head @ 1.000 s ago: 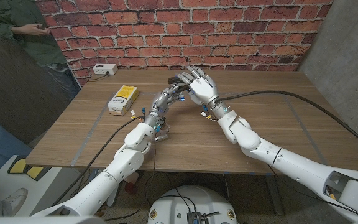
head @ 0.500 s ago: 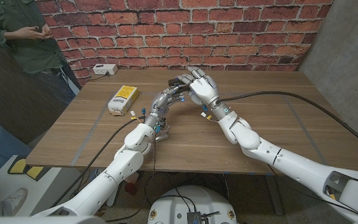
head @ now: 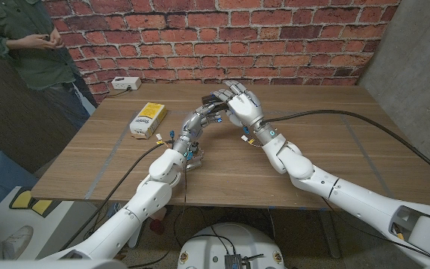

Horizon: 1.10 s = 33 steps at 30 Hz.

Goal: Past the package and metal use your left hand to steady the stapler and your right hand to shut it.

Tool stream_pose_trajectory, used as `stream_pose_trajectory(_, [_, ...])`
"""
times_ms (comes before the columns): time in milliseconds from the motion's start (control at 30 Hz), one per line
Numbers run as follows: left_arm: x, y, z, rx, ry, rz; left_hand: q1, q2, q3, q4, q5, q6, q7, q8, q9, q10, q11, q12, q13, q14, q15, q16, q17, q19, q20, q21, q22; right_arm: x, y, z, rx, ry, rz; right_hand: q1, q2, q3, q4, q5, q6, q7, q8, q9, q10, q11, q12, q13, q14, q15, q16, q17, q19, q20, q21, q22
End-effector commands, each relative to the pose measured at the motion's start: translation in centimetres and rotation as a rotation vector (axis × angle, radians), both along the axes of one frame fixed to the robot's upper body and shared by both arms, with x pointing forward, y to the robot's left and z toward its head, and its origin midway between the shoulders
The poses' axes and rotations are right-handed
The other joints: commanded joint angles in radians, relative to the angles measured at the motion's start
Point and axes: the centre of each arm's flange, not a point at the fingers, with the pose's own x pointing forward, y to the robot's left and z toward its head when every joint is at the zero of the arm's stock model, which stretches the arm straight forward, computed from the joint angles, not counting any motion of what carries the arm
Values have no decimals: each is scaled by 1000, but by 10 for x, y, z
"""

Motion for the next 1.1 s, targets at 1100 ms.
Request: stream_pose_trajectory(1100, [-6, 3, -7, -5, -36, 41, 33, -118, -149, -45, 4, -48, -19, -49, -56, -17, -40, -116, -69, -105, -15, -46, -59, -57, -62, 32, -18, -4, -10, 8, 84, 27, 53, 4, 21, -6, 0, 3, 85, -16, 1, 2, 71, -27, 17, 5, 36, -179, 22, 1, 37, 2, -13, 3])
